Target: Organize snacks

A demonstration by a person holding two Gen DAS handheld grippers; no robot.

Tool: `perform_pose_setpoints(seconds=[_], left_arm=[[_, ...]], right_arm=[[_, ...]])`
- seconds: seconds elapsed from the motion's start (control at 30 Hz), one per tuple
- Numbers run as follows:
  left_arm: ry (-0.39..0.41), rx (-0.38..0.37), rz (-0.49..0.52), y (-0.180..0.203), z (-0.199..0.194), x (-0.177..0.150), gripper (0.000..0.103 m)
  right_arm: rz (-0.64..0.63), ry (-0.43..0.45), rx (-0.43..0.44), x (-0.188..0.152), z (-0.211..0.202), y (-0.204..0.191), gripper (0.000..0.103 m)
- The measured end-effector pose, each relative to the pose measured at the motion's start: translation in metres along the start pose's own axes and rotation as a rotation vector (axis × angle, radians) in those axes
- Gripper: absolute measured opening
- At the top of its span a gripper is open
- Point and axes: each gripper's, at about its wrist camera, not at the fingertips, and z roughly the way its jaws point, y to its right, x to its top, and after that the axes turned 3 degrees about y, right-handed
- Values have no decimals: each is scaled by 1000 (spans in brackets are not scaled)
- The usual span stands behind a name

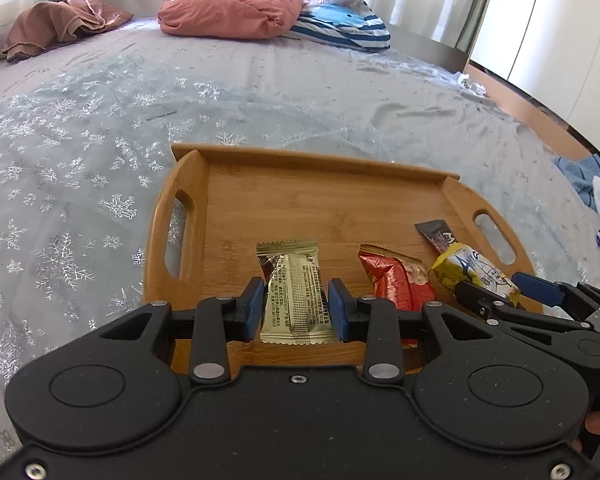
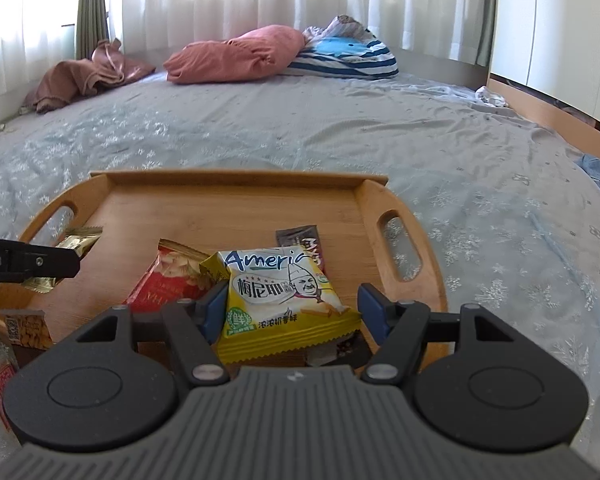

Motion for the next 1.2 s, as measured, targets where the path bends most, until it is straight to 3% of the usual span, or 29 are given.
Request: perform_pose_setpoints(seconds=[1.2], left_arm=[[-43, 2, 40, 12, 23, -12, 33]], right_arm=[[5, -38, 69, 4, 19, -12, 71]])
